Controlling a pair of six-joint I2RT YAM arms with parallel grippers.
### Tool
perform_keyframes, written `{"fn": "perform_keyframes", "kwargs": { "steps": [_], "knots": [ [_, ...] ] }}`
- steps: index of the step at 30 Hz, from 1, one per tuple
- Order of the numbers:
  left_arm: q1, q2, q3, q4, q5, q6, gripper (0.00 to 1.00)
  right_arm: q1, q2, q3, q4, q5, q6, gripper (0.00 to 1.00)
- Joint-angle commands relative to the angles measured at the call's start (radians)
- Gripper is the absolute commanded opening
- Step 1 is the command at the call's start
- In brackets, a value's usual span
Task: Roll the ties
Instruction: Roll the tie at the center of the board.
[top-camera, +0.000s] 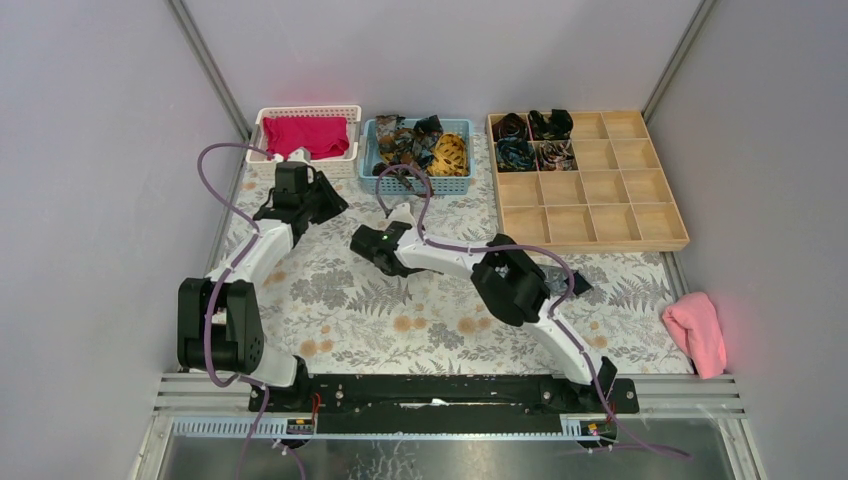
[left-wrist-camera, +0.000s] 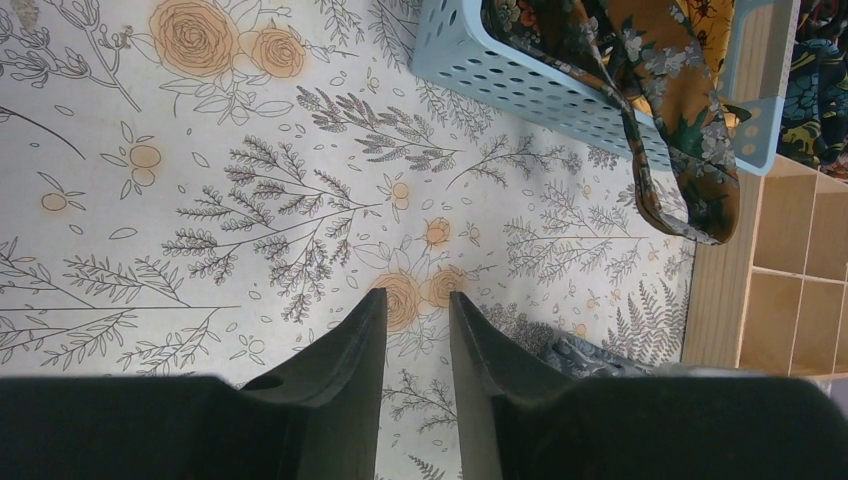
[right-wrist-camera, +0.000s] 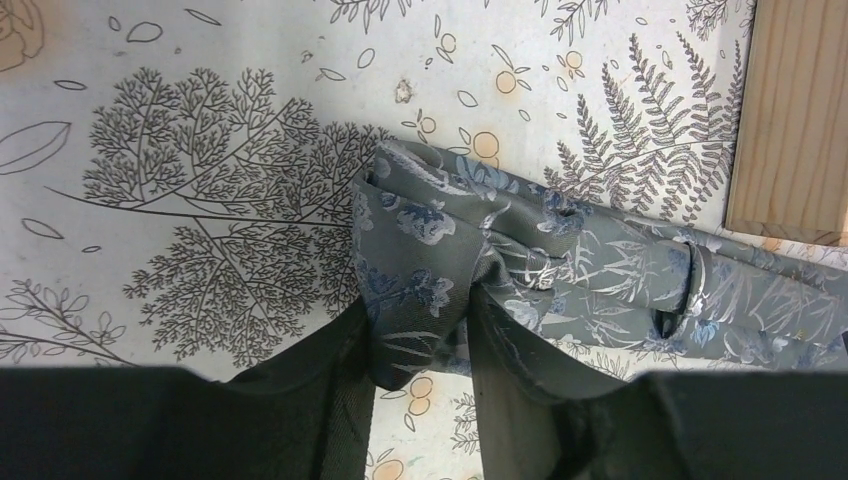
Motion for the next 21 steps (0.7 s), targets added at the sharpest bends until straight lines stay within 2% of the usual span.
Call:
{"fn": "perform_keyframes", "kwargs": {
  "steps": [1,5,10,15,21],
  "knots": [
    [0.01,0.006,-0.011,0.061,0.003,0.015,0.35,-0.018,-0.007,-0.106,0.055,-0.117,0.035,0.39],
    [0.01,-0.012,-0.034,0.091,0.023,0.001,0.33,-0.019,-0.09,-0.22,0.159,-0.12,0.032,0.34],
    [0.01,-0.041,-0.076,0.142,0.042,-0.019,0.3,-0.019,-0.277,-0.49,0.469,-0.225,-0.01,0.29],
    [0.007,-0.081,-0.12,0.176,0.053,-0.059,0.25,-0.019,-0.454,-0.743,0.813,-0.42,-0.07,0.24],
    [-0.047,-0.184,-0.177,0.184,-0.031,-0.077,0.21,-0.019,-0.564,-0.896,1.077,-0.643,-0.086,0.22]
  ]
}}
